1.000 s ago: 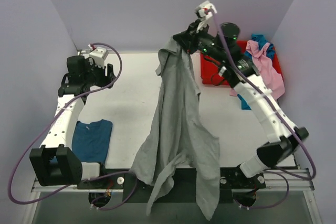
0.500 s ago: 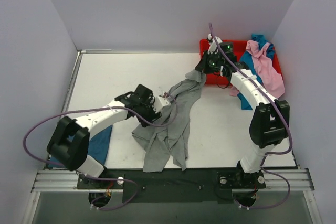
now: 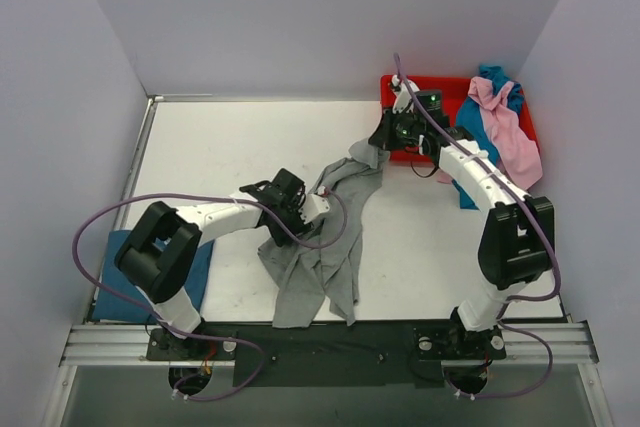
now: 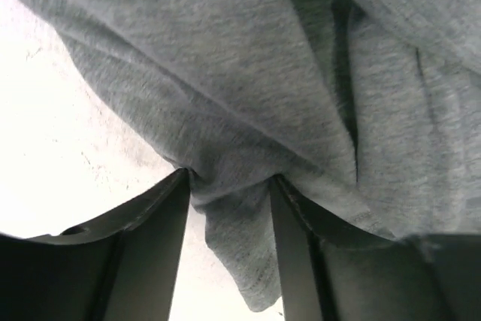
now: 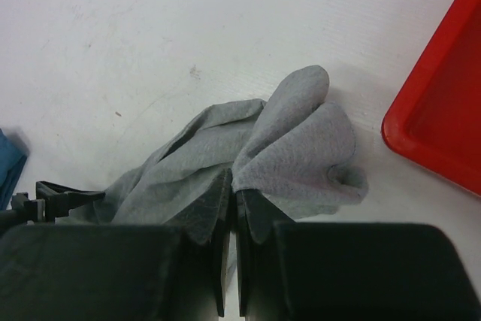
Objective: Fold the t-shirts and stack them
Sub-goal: Move the tshirt to the center of the board
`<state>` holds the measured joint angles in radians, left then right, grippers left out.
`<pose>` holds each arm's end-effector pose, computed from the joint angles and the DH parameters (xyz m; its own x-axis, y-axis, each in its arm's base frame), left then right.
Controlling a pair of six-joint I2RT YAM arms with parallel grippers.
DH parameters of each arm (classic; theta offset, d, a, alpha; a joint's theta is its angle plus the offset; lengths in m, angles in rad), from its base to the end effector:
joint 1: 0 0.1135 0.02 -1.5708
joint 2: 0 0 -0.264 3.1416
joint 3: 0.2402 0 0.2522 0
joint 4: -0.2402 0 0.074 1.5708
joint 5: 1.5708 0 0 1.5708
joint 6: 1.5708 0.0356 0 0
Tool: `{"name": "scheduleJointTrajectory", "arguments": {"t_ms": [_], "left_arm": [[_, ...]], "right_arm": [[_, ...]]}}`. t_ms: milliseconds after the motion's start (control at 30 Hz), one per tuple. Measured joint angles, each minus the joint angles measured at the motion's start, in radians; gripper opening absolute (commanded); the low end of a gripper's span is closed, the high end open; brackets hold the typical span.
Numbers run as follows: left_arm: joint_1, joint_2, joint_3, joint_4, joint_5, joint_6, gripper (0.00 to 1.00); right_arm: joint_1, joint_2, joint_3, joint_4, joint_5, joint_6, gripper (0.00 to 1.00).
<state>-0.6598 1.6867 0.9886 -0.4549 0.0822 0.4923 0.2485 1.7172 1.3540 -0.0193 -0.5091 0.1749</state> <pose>0.2520 -0.1992 0.1642 -0.3352 0.8562 -0.3930 0.9029 0.4111 0.1256 0.3896 0.1167 0.3045 -0.4699 0.0375 -0.8819 -0.5801 0.7399 0.3406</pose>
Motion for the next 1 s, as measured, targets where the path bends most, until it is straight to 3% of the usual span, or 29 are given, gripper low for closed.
{"name": "scheduleJointTrajectory", "arguments": {"t_ms": [33, 67, 233, 400, 533, 767, 1000], "left_arm": [[-0.002, 0.008, 0.002, 0.006, -0.003, 0.000, 0.19], [-0.002, 0.014, 0.006, 0.007, -0.003, 0.000, 0.01], [0.048, 0.061, 0.068, 0.002, -0.033, 0.013, 0.00], [0.263, 0.022, 0.166, -0.058, -0.043, -0.002, 0.00], [0.399, -0.129, 0.297, -0.080, -0.050, -0.018, 0.00], [0.401, -0.458, 0.519, -0.133, -0.038, -0.031, 0.00], [0.414, -0.511, 0.687, -0.367, 0.010, -0.064, 0.00]], "right_arm": [[0.000, -0.008, -0.002, 0.000, 0.004, 0.000, 0.00], [0.000, -0.019, -0.003, 0.000, 0.007, 0.000, 0.00], [-0.003, -0.114, -0.002, -0.003, 0.019, 0.000, 0.00], [-0.022, -0.245, 0.072, -0.034, 0.033, -0.001, 0.00], [-0.030, -0.354, 0.143, -0.048, 0.050, -0.012, 0.00], [-0.032, -0.586, 0.174, -0.061, 0.053, -0.020, 0.00], [-0.032, -0.794, 0.172, -0.112, 0.025, -0.019, 0.00]]}}
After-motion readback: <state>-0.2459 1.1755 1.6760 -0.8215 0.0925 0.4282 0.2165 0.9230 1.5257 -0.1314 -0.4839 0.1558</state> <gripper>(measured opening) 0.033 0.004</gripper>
